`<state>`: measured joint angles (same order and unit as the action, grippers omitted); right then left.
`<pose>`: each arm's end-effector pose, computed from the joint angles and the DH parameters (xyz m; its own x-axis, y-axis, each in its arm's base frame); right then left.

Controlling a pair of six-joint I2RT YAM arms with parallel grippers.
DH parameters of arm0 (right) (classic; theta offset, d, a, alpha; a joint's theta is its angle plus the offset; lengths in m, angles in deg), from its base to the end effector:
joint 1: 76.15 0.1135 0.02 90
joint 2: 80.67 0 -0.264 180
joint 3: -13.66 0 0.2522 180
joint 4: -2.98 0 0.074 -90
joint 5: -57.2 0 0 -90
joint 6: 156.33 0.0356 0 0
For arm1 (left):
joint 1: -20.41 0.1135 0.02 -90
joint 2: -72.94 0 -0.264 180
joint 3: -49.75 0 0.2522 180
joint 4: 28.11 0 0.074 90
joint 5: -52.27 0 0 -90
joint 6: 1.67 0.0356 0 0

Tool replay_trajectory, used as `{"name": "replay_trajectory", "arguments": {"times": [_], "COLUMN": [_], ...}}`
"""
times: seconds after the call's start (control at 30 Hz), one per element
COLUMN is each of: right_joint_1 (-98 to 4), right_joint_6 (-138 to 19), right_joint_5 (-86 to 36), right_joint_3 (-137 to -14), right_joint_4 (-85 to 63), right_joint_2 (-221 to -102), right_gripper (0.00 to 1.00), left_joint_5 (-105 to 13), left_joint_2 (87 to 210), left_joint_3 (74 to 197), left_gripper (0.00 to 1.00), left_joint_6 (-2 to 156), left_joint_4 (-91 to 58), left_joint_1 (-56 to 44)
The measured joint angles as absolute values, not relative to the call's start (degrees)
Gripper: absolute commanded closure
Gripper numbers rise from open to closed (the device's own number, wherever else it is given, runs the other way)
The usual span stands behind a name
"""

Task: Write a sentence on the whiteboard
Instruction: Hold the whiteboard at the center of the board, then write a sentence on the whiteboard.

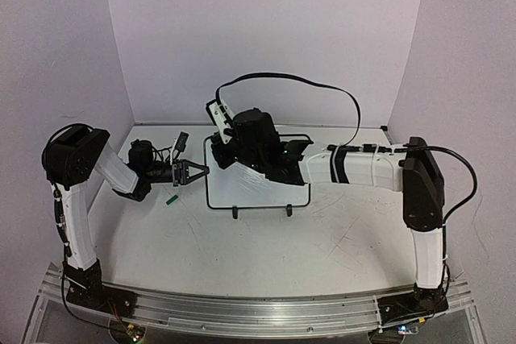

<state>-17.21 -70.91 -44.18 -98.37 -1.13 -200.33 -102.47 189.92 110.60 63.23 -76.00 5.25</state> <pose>0.2677 0.4309 0.2873 -0.0455 -0.2273 -0.9727 -0.7461 0.6552 -0.1182 0.3473 -0.1275 0.1266 -0.5391 -0.0415 -0.8412 0.8247 0.1769 -0.5372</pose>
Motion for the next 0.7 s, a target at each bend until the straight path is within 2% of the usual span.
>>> {"name": "replay_trajectory", "arguments": {"times": [0.7], "right_joint_1": [-17.24], "right_joint_6": [-70.52], "right_joint_5": [-46.33], "right_joint_3": [-105.04], "right_joint_4": [-1.82], "right_joint_2": [-206.58], "right_gripper": [1.0], "left_joint_5": [-100.14], "left_joint_2": [188.18], "left_joint_3": [108.37], "left_gripper": [1.0], "left_joint_6": [64.98], "left_joint_4": [-76.39], "left_joint_1": [5.03]}}
